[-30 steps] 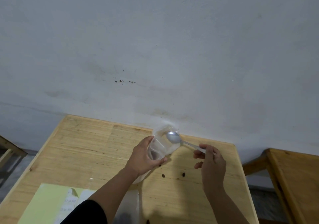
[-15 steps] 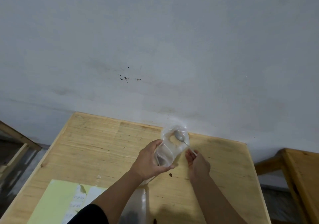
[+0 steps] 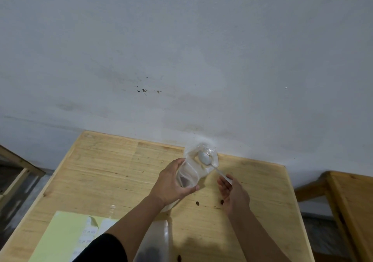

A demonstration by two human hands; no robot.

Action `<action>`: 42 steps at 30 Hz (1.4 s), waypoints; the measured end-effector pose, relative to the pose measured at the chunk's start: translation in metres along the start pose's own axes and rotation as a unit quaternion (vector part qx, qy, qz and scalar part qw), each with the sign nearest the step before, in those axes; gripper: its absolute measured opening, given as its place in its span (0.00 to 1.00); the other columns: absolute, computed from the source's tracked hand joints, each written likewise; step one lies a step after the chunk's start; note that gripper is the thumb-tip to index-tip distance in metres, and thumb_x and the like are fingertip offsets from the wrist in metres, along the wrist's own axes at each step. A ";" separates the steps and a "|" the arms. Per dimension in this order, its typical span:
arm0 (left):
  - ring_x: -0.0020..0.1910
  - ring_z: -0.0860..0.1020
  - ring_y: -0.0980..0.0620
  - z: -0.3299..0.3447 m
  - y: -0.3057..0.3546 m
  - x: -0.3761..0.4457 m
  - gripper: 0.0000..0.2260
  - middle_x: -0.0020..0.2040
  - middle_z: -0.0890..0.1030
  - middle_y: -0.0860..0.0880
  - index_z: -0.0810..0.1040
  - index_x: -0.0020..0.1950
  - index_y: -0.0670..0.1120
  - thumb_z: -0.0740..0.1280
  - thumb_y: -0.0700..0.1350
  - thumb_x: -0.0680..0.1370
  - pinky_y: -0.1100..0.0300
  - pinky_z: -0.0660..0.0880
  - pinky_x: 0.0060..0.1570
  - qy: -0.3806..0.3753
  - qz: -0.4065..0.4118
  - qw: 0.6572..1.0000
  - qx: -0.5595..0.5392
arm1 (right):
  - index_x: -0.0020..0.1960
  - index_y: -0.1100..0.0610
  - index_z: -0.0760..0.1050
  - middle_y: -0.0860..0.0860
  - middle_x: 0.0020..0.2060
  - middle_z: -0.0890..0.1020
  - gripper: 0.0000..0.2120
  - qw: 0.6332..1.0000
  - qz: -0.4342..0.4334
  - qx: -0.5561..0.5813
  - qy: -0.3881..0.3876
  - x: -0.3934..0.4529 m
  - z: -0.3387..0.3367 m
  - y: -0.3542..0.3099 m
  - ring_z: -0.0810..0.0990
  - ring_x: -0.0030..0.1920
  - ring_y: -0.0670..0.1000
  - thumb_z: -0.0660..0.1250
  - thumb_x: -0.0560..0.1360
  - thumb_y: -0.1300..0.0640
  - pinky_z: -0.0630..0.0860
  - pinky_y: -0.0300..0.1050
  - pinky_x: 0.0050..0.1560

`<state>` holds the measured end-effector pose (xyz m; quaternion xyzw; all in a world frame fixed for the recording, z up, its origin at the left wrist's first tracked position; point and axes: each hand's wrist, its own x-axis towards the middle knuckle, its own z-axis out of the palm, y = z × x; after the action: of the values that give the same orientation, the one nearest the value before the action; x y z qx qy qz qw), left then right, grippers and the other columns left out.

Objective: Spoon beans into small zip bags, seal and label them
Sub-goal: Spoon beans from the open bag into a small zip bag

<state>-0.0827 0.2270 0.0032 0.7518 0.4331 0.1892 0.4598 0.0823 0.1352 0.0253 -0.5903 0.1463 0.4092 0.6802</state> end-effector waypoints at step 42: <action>0.61 0.75 0.57 -0.018 0.002 -0.020 0.44 0.62 0.76 0.56 0.68 0.69 0.51 0.73 0.68 0.57 0.55 0.73 0.61 0.066 -0.008 0.998 -0.020 | 0.52 0.61 0.80 0.56 0.42 0.84 0.09 0.977 -0.112 -0.183 0.001 0.015 -0.077 0.012 0.78 0.39 0.50 0.67 0.74 0.67 0.76 0.41 0.42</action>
<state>-0.1050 0.2192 0.0162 0.7251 0.4642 0.2433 0.4468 0.1054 0.0694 -0.0131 -0.7177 0.0031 0.3496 0.6023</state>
